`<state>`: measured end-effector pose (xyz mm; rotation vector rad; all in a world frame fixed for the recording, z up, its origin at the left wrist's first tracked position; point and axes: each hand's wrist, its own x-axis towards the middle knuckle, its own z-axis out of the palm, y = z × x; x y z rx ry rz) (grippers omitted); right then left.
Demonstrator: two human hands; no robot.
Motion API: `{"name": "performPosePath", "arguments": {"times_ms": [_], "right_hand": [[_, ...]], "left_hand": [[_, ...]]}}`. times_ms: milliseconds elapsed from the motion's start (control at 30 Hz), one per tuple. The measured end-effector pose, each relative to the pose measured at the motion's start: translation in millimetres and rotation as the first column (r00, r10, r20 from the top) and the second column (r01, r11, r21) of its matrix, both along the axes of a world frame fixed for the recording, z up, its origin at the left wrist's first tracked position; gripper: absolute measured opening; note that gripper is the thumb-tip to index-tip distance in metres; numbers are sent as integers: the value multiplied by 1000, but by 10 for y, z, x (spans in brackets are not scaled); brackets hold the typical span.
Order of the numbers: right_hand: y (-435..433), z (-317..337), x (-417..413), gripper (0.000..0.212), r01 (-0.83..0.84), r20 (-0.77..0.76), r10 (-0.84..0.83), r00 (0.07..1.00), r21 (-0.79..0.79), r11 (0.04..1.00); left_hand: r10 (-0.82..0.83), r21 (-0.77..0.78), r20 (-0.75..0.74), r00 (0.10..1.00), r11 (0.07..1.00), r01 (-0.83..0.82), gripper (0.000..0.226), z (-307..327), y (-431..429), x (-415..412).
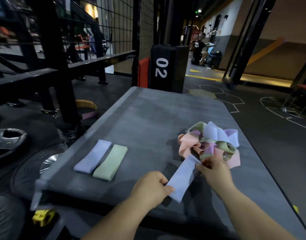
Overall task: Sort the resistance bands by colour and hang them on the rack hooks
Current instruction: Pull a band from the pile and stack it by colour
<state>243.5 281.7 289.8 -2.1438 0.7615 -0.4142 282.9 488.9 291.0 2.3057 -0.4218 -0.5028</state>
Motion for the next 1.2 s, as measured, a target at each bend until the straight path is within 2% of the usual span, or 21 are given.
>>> {"name": "performPosePath", "arguments": {"times_ms": [300, 533, 600, 700, 867, 1033, 1200], "right_hand": [[827, 133, 771, 9, -185, -2, 185, 983, -25, 982], [1519, 238, 1308, 8, -272, -5, 272, 962, -50, 961], [1672, 248, 1461, 7, -303, -8, 303, 953, -47, 952], [1854, 258, 1646, 4, -349, -34, 347, 937, -85, 933], [2046, 227, 1886, 4, -401, -116, 391, 913, -83, 912], [2148, 185, 2072, 7, -434, -222, 405, 887, -102, 895], [2201, 105, 2200, 11, -471, -300, 423, 855, -108, 876]], "left_hand": [[232, -68, 12, 973, 971, -231, 14, 186, 785, 278], [467, -176, -1, 884, 870, -460, 36, 208, 1345, 551], [513, -184, -1, 859, 844, -504, 28, 178, 1496, 641], [577, -242, -80, 813, 780, -577, 13, 131, 1666, 749], [661, -243, -112, 742, 706, -666, 14, -15, 1799, 886], [683, -210, -84, 725, 699, -683, 17, -95, 1827, 999], [648, -89, 2, 761, 759, -645, 14, -201, 1821, 1066]]}}
